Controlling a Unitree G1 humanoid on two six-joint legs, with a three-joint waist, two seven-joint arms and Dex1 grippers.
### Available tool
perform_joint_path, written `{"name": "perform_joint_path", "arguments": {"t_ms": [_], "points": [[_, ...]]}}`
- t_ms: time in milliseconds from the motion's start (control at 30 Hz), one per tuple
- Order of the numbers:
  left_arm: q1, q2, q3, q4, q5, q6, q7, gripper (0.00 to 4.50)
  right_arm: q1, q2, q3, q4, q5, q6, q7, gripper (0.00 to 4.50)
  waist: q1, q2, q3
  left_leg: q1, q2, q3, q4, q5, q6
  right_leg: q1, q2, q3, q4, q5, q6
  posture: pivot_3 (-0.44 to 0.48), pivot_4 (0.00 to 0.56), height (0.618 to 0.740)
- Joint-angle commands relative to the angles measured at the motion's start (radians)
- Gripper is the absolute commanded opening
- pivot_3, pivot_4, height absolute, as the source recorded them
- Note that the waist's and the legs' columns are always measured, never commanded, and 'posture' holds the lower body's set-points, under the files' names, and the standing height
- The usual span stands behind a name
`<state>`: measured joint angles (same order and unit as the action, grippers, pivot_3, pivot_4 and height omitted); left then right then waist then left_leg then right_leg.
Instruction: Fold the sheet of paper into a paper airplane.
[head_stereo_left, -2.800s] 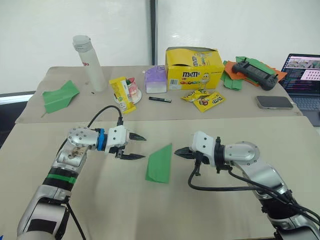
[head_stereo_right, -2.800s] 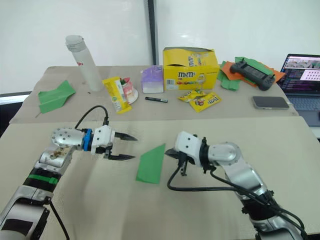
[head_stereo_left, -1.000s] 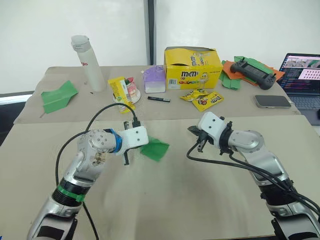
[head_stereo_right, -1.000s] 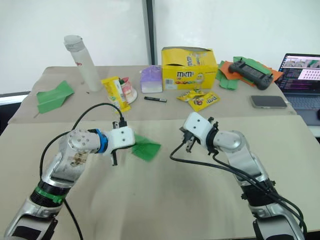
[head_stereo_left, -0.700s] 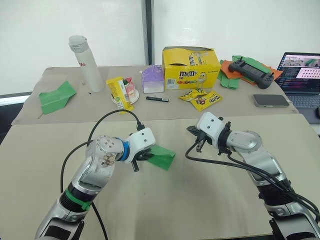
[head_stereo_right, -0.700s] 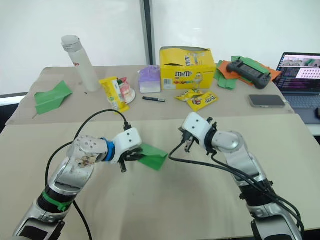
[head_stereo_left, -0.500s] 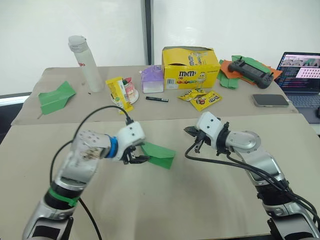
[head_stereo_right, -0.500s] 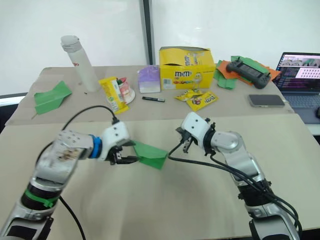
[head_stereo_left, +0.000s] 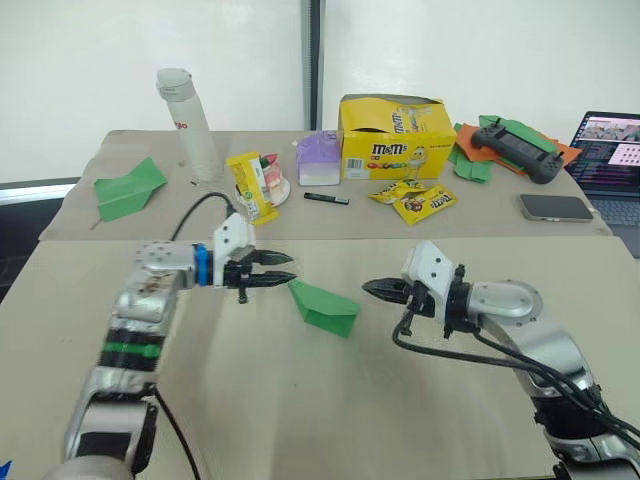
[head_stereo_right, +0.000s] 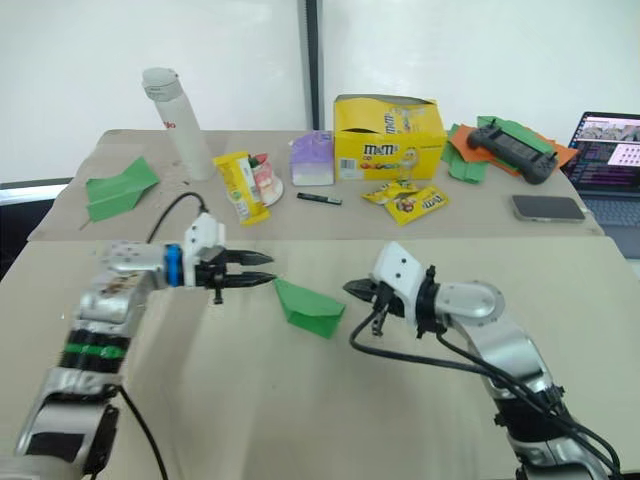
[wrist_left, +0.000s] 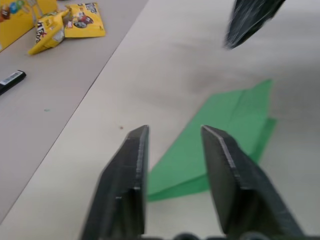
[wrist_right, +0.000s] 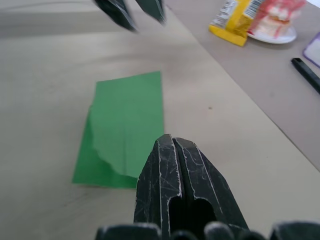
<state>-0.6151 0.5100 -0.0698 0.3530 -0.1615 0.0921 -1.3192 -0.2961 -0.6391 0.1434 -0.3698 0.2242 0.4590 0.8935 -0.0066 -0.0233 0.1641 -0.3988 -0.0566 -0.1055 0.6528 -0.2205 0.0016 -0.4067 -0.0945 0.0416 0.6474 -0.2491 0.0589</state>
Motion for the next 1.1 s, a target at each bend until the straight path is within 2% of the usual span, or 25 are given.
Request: {"name": "perform_joint_path", "arguments": {"t_ms": [33, 67, 133, 267, 467, 700, 1100], "points": [[-0.072, -0.039, -0.047, 0.166, 0.044, -0.213, -0.011, 0.25, 0.037, -0.012, -0.029, -0.061, 0.021, -0.015, -0.006, 0.00, 0.000, 0.000, 0.000, 0.000, 0.000, 0.000, 0.000, 0.000, 0.000, 0.000, 0.000, 0.000, 0.000, 0.000, 0.000, 0.000, 0.150, 0.740], [-0.091, -0.048, -0.064, 0.223, 0.067, -0.275, -0.006, 0.04, 0.052, 0.004, -0.048, -0.081, 0.061, 0.000, -0.010, 0.00, -0.001, 0.000, 0.000, 0.000, 0.000, 0.001, 0.000, 0.000, 0.000, 0.000, 0.000, 0.000, 0.000, 0.000, 0.000, 0.000, 0.150, 0.740], [-0.118, -0.058, -0.079, 0.303, 0.088, -0.350, -0.003, 0.04, 0.068, 0.023, -0.070, -0.103, 0.113, 0.019, -0.010, 0.00, -0.004, 0.000, 0.000, 0.000, 0.000, 0.001, 0.000, 0.000, 0.000, 0.000, 0.000, 0.000, 0.000, 0.000, 0.000, 0.000, 0.150, 0.740], [-0.176, -0.083, -0.109, 0.472, 0.127, -0.455, 0.002, 0.00, 0.130, 0.004, -0.032, -0.116, 0.052, -0.078, -0.002, 1.27, -0.008, -0.001, 0.000, 0.000, 0.000, 0.001, 0.000, 0.000, 0.000, 0.000, 0.001, 0.000, 0.001, 0.000, 0.000, 0.000, 0.150, 0.740], [-0.198, -0.107, -0.139, 0.587, 0.179, -0.536, 0.011, 0.00, 0.149, -0.002, 0.043, -0.083, -0.099, -0.249, -0.038, 3.31, -0.008, -0.001, 0.000, 0.000, 0.000, 0.005, 0.002, 0.000, 0.000, 0.000, 0.002, -0.001, 0.001, 0.000, 0.000, 0.000, 0.150, 0.740], [-0.208, -0.122, -0.162, 0.632, 0.219, -0.587, 0.019, 0.00, 0.125, 0.029, 0.170, 0.043, -0.257, -0.421, -0.058, 3.31, -0.005, -0.001, 0.000, 0.000, 0.000, 0.005, 0.007, -0.001, 0.001, 0.004, 0.002, -0.002, 0.002, 0.000, 0.001, 0.000, 0.150, 0.740], [-0.205, -0.105, -0.142, 0.612, 0.199, -0.559, 0.008, 0.00, 0.069, 0.085, 0.175, 0.152, -0.285, -0.490, -0.079, 3.31, -0.008, -0.001, 0.000, 0.000, 0.000, 0.004, 0.007, -0.001, 0.001, 0.003, 0.002, -0.002, 0.002, 0.000, 0.001, 0.000, 0.150, 0.740]]}}
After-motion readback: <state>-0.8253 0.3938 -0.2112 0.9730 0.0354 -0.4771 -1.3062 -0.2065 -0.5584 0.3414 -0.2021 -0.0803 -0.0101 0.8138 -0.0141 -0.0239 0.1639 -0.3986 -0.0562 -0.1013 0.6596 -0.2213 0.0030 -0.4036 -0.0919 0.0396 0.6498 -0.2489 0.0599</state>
